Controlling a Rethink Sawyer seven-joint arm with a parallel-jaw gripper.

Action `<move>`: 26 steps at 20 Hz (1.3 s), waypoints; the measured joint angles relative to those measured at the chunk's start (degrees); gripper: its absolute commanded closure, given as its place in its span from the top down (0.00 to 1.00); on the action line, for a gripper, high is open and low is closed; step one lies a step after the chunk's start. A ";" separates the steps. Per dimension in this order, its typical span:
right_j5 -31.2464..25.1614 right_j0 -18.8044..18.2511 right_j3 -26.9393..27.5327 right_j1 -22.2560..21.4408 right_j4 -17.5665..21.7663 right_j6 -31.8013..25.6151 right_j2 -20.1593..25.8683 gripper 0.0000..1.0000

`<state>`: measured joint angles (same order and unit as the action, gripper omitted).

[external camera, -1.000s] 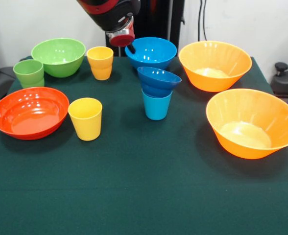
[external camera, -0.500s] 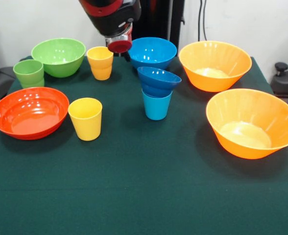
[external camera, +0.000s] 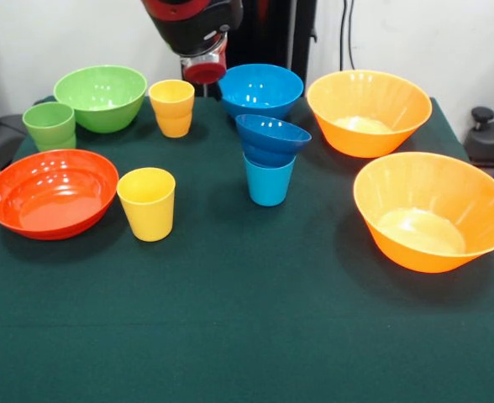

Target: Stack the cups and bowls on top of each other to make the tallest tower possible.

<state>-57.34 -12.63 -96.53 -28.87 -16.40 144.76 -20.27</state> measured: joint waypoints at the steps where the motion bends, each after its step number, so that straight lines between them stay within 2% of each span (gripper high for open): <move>1: -0.01 0.07 -0.22 0.02 0.01 0.00 -0.36 1.00; 10: 0.00 0.34 -1.62 -0.01 0.00 0.00 -2.90 1.00; 18: 0.70 2.14 -5.02 -1.02 0.00 0.00 -4.49 1.00; 26: 4.75 2.42 -8.36 -3.64 -0.01 0.00 -4.33 1.00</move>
<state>-52.60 -10.21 -104.89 -32.51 -16.41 144.76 -24.60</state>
